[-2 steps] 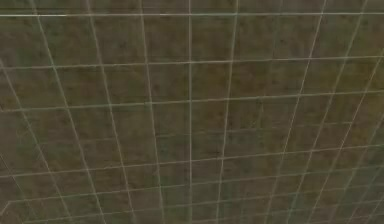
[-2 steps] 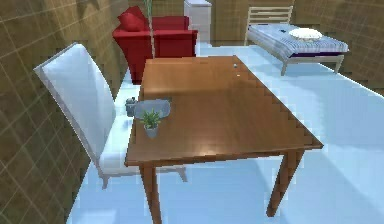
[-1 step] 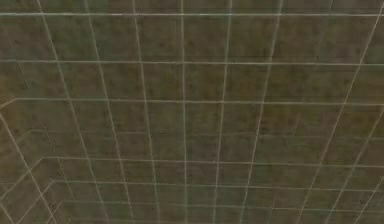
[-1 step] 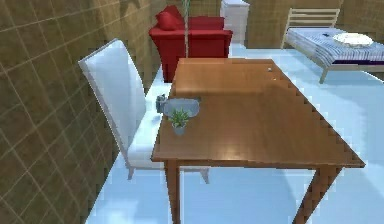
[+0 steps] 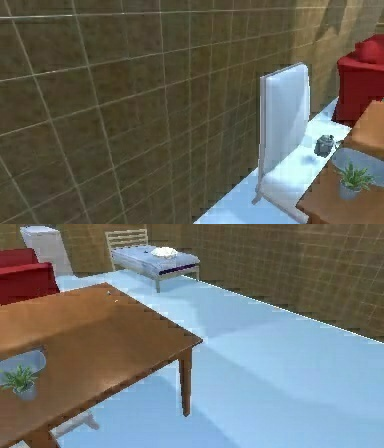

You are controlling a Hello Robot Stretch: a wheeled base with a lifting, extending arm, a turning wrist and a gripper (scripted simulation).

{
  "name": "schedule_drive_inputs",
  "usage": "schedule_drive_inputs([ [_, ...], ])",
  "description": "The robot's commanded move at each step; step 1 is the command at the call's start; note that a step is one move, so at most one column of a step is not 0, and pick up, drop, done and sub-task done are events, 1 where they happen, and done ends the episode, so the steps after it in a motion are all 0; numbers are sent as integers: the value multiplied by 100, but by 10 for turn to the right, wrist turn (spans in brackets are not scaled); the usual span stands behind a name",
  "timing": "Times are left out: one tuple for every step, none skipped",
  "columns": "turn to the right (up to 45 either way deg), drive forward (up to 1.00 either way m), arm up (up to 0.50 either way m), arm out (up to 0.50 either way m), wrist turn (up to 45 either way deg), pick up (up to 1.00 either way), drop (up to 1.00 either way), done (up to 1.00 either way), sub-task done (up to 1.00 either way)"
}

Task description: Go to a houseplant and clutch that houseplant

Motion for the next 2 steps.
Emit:
schedule_drive_inputs([
  [450,0,0,0,0,0,0,0,0],
  [90,0,0,0,0,0,0,0,0],
])
